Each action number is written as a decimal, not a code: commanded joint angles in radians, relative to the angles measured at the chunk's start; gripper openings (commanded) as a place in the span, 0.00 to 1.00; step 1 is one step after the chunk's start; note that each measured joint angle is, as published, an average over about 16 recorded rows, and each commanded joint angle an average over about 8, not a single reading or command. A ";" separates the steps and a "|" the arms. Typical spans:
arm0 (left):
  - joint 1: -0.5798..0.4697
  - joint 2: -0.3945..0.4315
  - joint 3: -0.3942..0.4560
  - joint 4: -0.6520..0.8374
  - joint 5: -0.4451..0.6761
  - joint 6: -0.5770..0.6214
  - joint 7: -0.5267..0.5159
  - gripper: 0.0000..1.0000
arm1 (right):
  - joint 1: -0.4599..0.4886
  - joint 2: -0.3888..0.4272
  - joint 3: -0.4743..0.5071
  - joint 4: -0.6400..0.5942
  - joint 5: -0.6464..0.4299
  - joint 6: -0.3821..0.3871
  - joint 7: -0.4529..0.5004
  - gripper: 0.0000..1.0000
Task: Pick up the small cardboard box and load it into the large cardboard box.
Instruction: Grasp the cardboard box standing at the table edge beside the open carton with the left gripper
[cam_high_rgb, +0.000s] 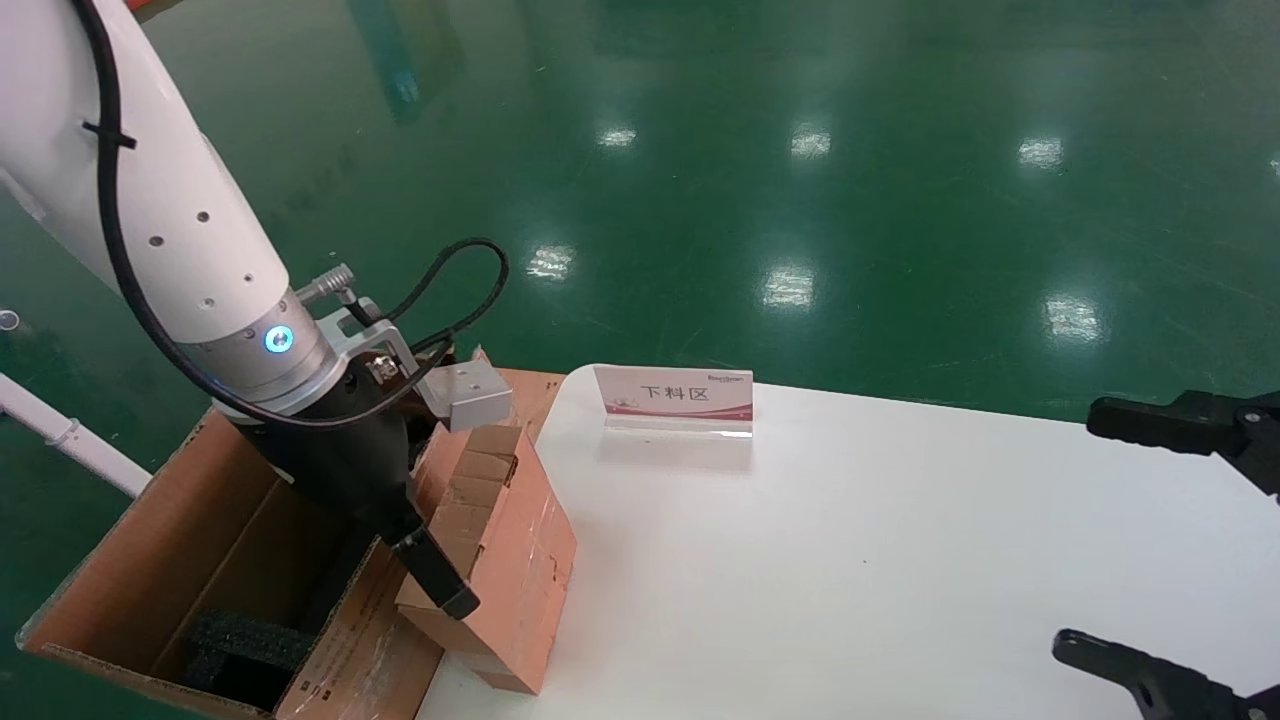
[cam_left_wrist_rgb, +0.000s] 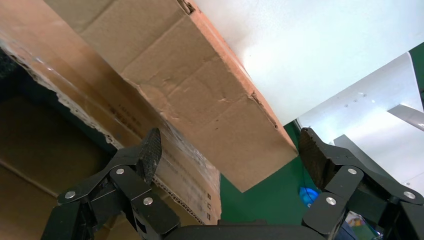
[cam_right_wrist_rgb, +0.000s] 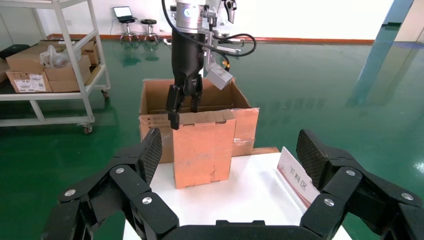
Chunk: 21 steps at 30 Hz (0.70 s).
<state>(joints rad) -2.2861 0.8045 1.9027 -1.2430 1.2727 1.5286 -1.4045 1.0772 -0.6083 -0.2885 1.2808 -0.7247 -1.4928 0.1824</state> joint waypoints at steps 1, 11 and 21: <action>0.007 0.003 0.003 0.004 0.001 -0.004 -0.003 1.00 | 0.000 0.000 0.000 0.000 0.000 0.000 0.000 1.00; 0.022 0.016 0.011 0.009 -0.007 -0.003 -0.010 1.00 | 0.000 0.000 -0.001 0.000 0.001 0.000 0.000 1.00; 0.034 0.021 0.025 0.012 0.001 -0.002 -0.029 1.00 | 0.000 0.001 -0.001 0.000 0.001 0.001 -0.001 1.00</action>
<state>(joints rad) -2.2526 0.8262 1.9278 -1.2288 1.2725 1.5266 -1.4326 1.0775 -0.6077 -0.2899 1.2808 -0.7237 -1.4922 0.1817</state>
